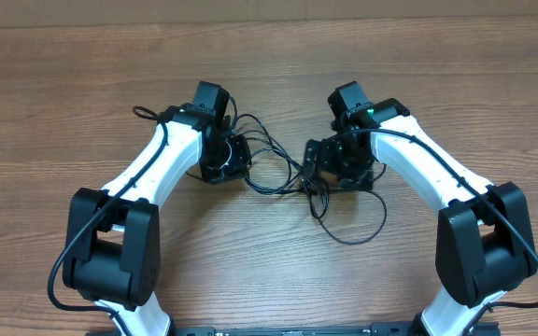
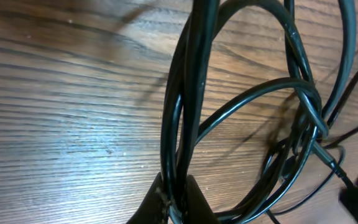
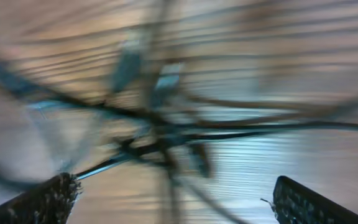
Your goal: Untangle cables
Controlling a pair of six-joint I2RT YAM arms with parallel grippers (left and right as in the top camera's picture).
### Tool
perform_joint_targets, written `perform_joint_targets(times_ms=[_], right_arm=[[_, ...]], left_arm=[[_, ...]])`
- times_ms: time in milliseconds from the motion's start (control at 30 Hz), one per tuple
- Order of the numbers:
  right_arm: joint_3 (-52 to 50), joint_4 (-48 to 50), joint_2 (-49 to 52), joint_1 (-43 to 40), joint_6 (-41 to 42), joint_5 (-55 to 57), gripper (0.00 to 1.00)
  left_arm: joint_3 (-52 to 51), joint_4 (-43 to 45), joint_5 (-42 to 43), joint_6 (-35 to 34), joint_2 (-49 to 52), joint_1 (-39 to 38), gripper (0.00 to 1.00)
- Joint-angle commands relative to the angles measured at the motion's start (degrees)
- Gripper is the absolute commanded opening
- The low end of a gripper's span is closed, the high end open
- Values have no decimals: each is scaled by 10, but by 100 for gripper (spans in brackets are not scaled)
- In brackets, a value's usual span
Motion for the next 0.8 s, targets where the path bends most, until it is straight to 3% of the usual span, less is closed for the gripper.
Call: perform_joint_targets(times_ms=[0, 133, 333, 767], right_arm=[[-4, -30, 1, 1, 28, 186, 100], [-4, -53, 1, -2, 54, 266, 100], [-4, -46, 1, -4, 85, 263, 100], [-4, -1, 1, -2, 104, 146, 100]], left_arm=[[10, 0, 8, 11, -14, -4, 4], [10, -7, 8, 11, -14, -4, 4], [10, -13, 8, 11, -14, -4, 4], [3, -15, 8, 11, -13, -4, 4]])
